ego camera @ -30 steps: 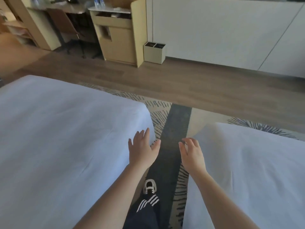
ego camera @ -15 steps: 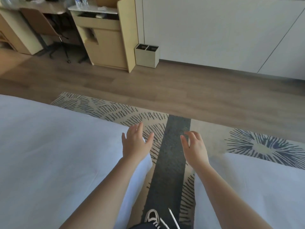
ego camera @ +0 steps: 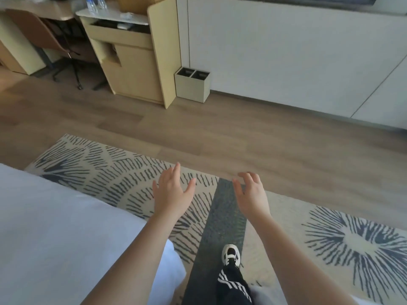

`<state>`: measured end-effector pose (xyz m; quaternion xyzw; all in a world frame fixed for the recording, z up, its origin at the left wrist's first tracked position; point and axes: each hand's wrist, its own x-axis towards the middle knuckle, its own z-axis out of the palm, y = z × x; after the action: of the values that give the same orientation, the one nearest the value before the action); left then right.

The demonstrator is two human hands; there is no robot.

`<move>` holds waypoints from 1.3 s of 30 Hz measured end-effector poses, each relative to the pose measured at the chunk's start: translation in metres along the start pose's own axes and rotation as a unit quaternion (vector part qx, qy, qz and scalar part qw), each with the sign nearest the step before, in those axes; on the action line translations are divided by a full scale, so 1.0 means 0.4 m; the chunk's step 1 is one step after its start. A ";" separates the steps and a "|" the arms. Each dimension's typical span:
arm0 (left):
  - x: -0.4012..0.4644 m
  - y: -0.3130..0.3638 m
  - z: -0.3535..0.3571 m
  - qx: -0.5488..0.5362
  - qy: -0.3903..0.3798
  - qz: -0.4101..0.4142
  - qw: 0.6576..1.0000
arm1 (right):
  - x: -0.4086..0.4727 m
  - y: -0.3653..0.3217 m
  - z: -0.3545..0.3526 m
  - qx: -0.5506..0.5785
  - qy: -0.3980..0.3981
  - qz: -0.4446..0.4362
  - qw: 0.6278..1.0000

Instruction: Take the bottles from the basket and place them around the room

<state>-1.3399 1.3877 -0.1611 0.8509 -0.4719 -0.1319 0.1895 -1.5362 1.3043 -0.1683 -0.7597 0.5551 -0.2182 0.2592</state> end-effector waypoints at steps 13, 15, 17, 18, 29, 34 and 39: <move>0.550 0.138 0.004 0.022 0.059 -0.127 0.990 | 0.697 -0.028 0.013 -0.019 -0.075 -0.105 0.991; 0.600 0.114 -0.005 0.034 0.056 -0.148 0.987 | 0.765 -0.059 0.053 -0.017 -0.092 -0.119 0.988; 0.648 0.080 -0.015 0.036 0.055 -0.168 0.984 | 0.824 -0.099 0.098 -0.019 -0.110 -0.133 0.985; 0.673 0.060 -0.021 0.035 0.059 -0.176 0.982 | 0.853 -0.122 0.123 -0.019 -0.119 -0.140 0.983; 1.068 -0.286 -0.190 0.029 0.076 -0.232 0.969 | 1.180 -0.512 0.491 -0.004 -0.164 -0.195 0.967; 1.245 -0.431 -0.304 0.053 0.083 -0.225 0.969 | 1.318 -0.717 0.623 0.006 -0.156 -0.211 0.965; 1.404 -0.550 -0.395 0.045 0.099 -0.228 0.967 | 1.440 -0.877 0.735 0.010 -0.160 -0.223 0.961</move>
<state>-0.8186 1.0461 -0.1440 0.9526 -0.2494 -0.0655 0.1615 -0.9318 0.8856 -0.1467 -0.8867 0.3206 -0.1513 0.2967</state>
